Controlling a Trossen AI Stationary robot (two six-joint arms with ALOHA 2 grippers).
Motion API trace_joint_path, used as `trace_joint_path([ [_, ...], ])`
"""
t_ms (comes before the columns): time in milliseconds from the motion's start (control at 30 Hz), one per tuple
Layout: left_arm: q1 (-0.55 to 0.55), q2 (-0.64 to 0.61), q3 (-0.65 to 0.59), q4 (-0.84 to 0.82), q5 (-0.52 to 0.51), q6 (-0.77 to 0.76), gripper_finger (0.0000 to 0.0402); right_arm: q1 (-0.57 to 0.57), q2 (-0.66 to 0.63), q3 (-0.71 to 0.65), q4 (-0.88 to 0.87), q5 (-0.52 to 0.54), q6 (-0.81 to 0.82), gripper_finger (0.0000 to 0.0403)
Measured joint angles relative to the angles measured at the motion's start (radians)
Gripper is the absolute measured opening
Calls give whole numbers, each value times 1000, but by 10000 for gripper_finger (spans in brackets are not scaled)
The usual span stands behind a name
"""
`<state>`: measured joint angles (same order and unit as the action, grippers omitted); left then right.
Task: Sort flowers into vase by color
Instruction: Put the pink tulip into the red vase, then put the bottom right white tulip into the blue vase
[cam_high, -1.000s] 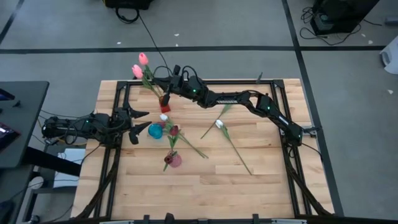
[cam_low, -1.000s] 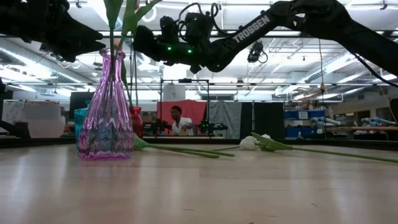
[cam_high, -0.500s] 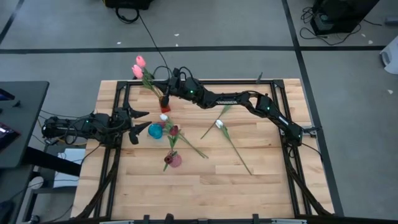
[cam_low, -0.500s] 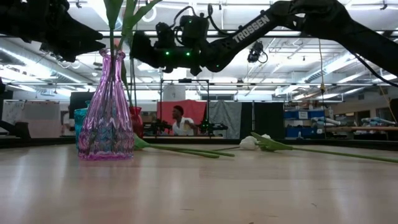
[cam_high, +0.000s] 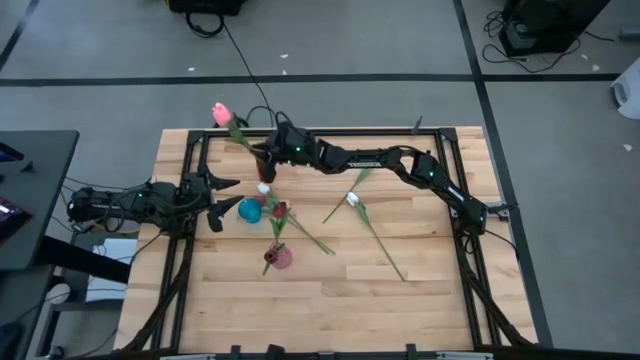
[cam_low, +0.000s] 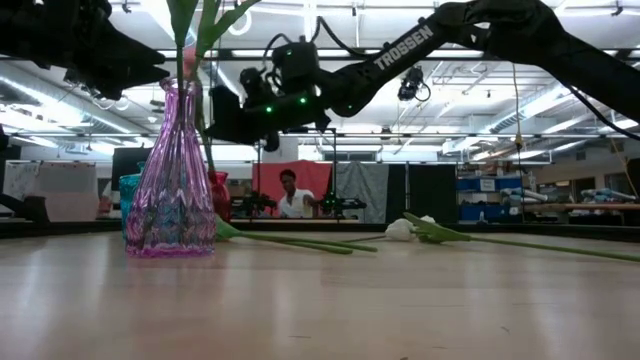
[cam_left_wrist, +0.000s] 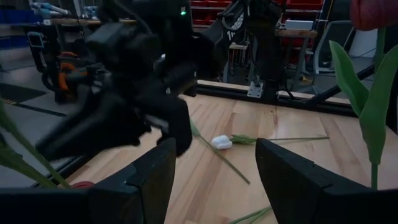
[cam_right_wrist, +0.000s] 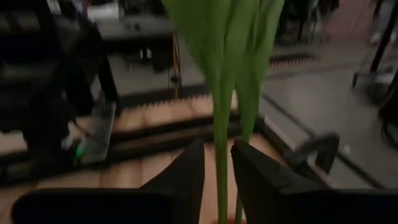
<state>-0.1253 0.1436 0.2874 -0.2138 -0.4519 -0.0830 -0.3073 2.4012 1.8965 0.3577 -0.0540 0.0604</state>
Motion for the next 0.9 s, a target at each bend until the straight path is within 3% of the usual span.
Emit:
trace_joint_path([
  [200,0,0,0,-7,0,0,227,5,-73,0,-294,-23,-8,117],
  [367,0,0,0,-8,0,0,227,22,-181,1,-664,-22,-11,117],
  [667,0,0,0,-18,0,-4,227,85,-315,-55,-1272,130,162,116],
  [767,0,0,0,-30,0,-5,227,120,-369,-141,-1366,183,262,116],
  [900,0,0,0,-28,0,-7,227,165,-449,-280,-1407,153,367,116],
])
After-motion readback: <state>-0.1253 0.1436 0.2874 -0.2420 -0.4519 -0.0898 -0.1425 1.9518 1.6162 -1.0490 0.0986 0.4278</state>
